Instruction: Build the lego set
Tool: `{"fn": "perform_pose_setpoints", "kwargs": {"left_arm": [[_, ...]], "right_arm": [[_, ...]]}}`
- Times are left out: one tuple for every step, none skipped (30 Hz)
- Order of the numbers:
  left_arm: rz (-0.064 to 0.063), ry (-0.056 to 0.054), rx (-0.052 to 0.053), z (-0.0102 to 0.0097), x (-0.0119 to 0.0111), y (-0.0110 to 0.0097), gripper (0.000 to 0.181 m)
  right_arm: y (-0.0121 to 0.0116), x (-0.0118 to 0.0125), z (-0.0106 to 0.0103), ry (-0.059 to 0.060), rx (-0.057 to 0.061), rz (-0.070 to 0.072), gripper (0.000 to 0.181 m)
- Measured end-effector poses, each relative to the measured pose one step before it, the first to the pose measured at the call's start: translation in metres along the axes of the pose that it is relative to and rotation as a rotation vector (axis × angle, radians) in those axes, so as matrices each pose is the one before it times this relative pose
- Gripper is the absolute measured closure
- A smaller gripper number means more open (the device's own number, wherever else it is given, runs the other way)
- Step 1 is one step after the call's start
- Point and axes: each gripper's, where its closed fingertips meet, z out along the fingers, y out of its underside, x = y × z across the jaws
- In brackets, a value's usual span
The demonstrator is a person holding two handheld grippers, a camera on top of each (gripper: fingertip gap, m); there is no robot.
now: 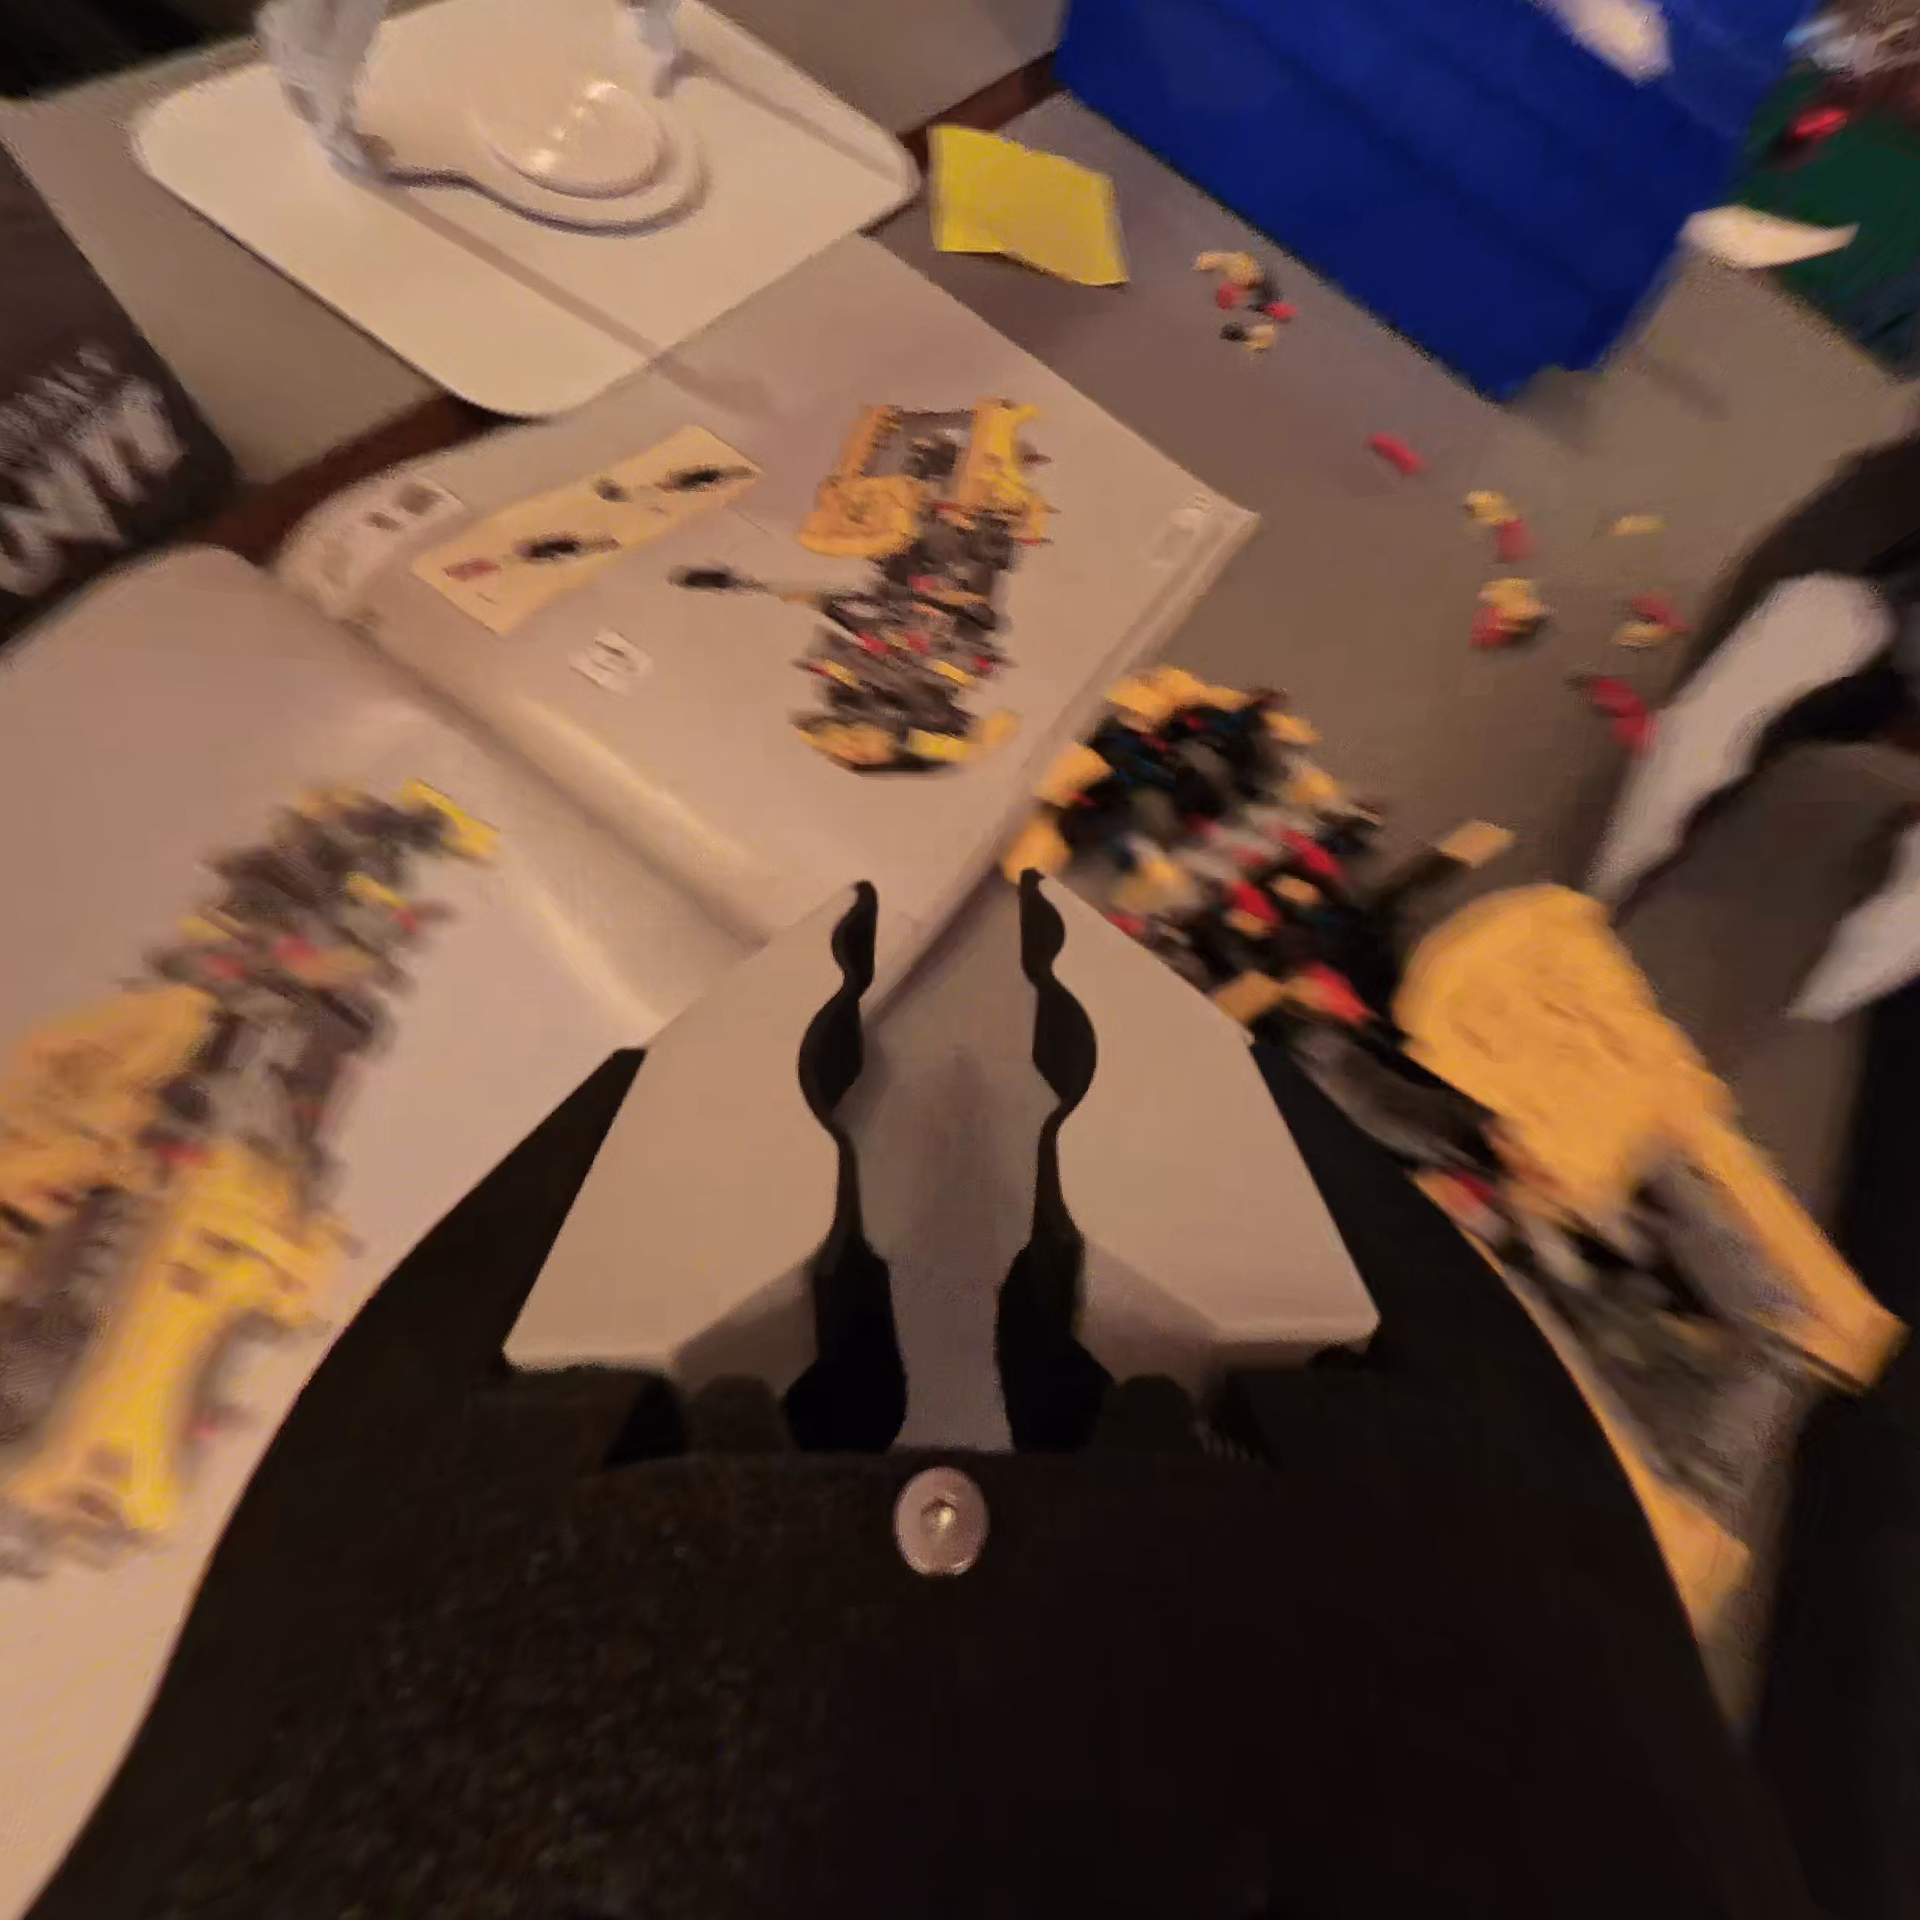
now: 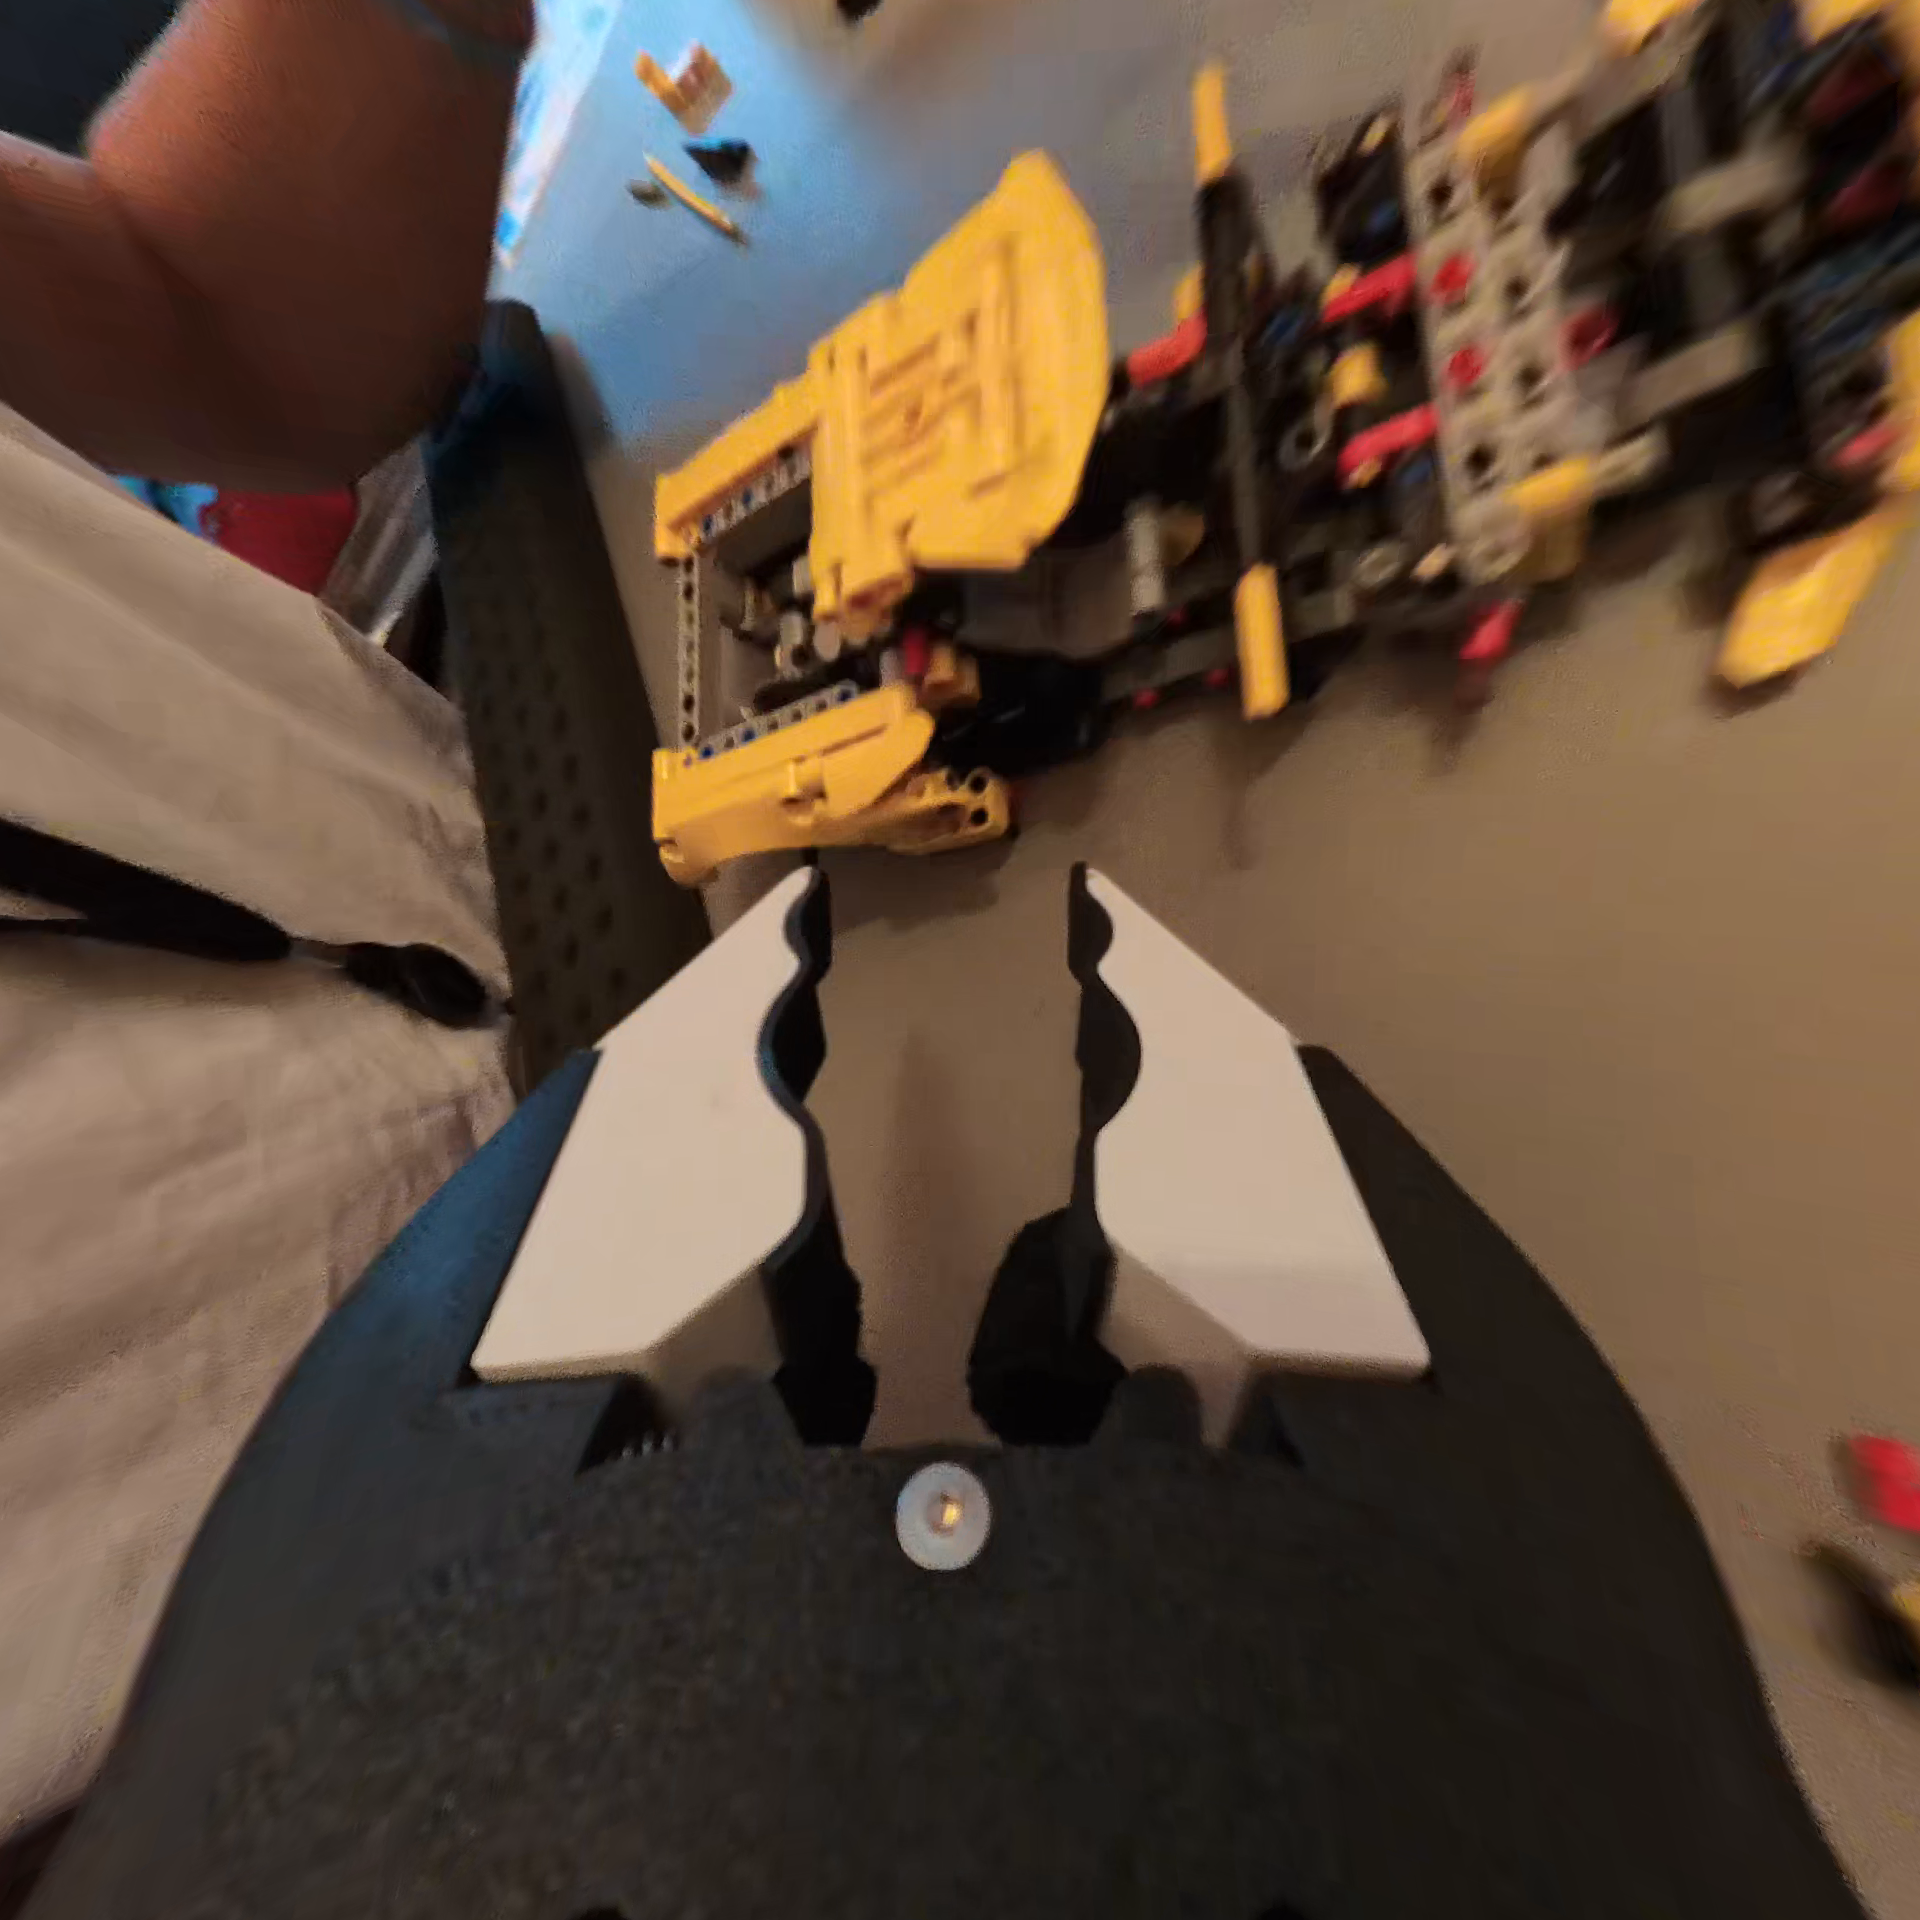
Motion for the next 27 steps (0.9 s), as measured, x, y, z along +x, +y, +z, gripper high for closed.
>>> {"fn": "perform_pose_setpoints", "kwargs": {"left_arm": [[-0.0242, 0.0551, 0.0179, -0.01443, 0.02321, 0.01006, 0.154], [-0.0269, 0.0709, 0.0046, -0.01049, 0.02647, 0.01371, 0.151], [-0.0268, 0.0597, -0.0098, -0.00576, 0.02494, 0.01623, 0.148], [-0.0231, 0.0271, -0.0106, -0.00183, 0.01908, 0.01607, 0.146], [-0.0155, 0.0029, -0.0146, 0.00059, 0.01415, 0.01552, 0.143], [-0.0069, -0.0108, -0.0294, 0.00179, 0.01049, 0.01611, 0.141], [0.0012, -0.0356, -0.0407, 0.00199, 0.00478, 0.01576, 0.139], [0.0066, -0.0532, -0.0349, 0.00175, 0.00085, 0.01245, 0.136], [0.0053, -0.0437, -0.015, 0.00138, 0.00115, 0.00754, 0.134], [0.0119, -0.0263, -0.0135, 0.00087, 0.00204, 0.00557, 0.134], [0.0176, -0.0369, -0.0196, 0.00079, -0.00132, 0.00449, 0.134], [0.0234, -0.0386, -0.0231, 0.00058, -0.0036, 0.0043, 0.135], [0.0293, -0.029, -0.0216, -0.00007, -0.00385, 0.00366, 0.137], [0.0302, -0.024, -0.0119, -0.00072, -0.00475, 0.00158, 0.14], [0.0122, -0.0163, -0.0031, -0.00121, -0.00567, -0.00031, 0.143], [0.0005, -0.0053, -0.0064, -0.00077, -0.00583, -0.00078, 0.144], [0.0015, -0.0019, -0.0051, -0.00011, -0.00661, -0.00142, 0.145], [0.0049, -0.0068, -0.0002, 0.0003, -0.00778, -0.00239, 0.145], [0.0112, -0.0116, -0.0002, 0.00089, -0.00868, -0.00304, 0.145], [0.0194, -0.0122, 0.0011, 0.0014, -0.00933, -0.00394, 0.146], [0.0271, -0.0089, -0.0021, 0.00176, -0.00954, -0.00419, 0.146], [0.0335, -0.0066, -0.006, 0.00195, -0.00936, -0.00382, 0.146], [0.043, -0.0096, -0.0127, 0.00086, -0.00912, -0.00283, 0.146], [0.0482, 0.0023, -0.0055, -0.0017, -0.00624, -0.00304, 0.145], [0.0493, 0.0376, 0.0234, -0.00561, -0.00101, -0.00604, 0.144], [0.0382, 0.0445, 0.055, -0.00911, -0.00138, -0.01043, 0.144], [0.0185, 0.0164, 0.0844, -0.01046, -0.00833, -0.01517, 0.144]], "right_arm": [[0.00868, -0.00519, 0.0107, 0.0151, 0.0199, 0.0161, 0.131], [0.00381, -0.00655, 0.00927, -0.0004, 0.0301, 0.0204, 0.123], [0.00001, -0.00719, 0.00742, -0.0056, 0.0461, 0.0186, 0.122], [0.00124, -0.00769, 0.0054, -0.0113, 0.0288, 0.0033, 0.119], [-0.0006, -0.00379, 0.00347, 0.0114, 0.0253, -0.0094, 0.118], [-0.00368, -0.00179, 0.00231, 0.0199, 0.0367, -0.0024, 0.117], [-0.00236, -0.00652, 0.00295, -0.0148, 0.0234, 0.0054, 0.116], [0.0001, -0.00474, 0.00332, -0.0048, 0.0028, 0.0075, 0.109], [0.0003, -0.00301, 0.00249, 0.0084, 0.0015, -0.0068, 0.107], [0.0011, -0.00398, 0.00276, 0.0044, -0.0012, -0.0045, 0.105], [0.00184, -0.00623, 0.00343, -0.0084, -0.0056, -0.0012, 0.103], [0.00273, -0.00669, 0.00444, -0.0119, -0.0127, -0.0019, 0.104], [0.00266, -0.00684, 0.00504, -0.0124, -0.0128, -0.0017, 0.105], [0.00213, -0.00627, 0.00534, -0.0096, -0.0106, -0.0065, 0.107], [0.00088, -0.0041, 0.00538, 0.0005, -0.0056, -0.0129, 0.109], [-0.00114, -0.00117, 0.00523, 0.0102, 0.0034, -0.0119, 0.112], [-0.00378, 0.00083, 0.00472, 0.0141, 0.0124, -0.0017, 0.113], [-0.00515, 0.00293, 0.00361, 0.0157, 0.0077, -0.005, 0.114], [-0.0064, 0.00475, 0.00318, 0.0198, 0.0131, -0.0038, 0.113], [-0.0067, 0.00458, 0.0031, 0.0162, 0.0169, -0.0062, 0.11], [-0.00463, 0.00119, 0.00281, -0.0047, 0.0063, 0.0001, 0.107], [-0.00092, -0.00441, 0.00298, -0.0381, -0.0129, 0.0169, 0.107], [0.0022, -0.00747, 0.00324, -0.0557, -0.0293, 0.0307, 0.106], [0.00255, -0.00644, 0.00148, -0.0449, -0.0313, 0.0172, 0.107], [0.00275, -0.0085, -0.00232, -0.0517, -0.0355, -0.0043, 0.109], [0.00075, -0.01196, -0.00867, -0.0717, -0.0438, -0.0209, 0.113], [-0.00891, -0.00586, -0.01604, -0.0284, -0.0077, -0.0315, 0.121]]}}
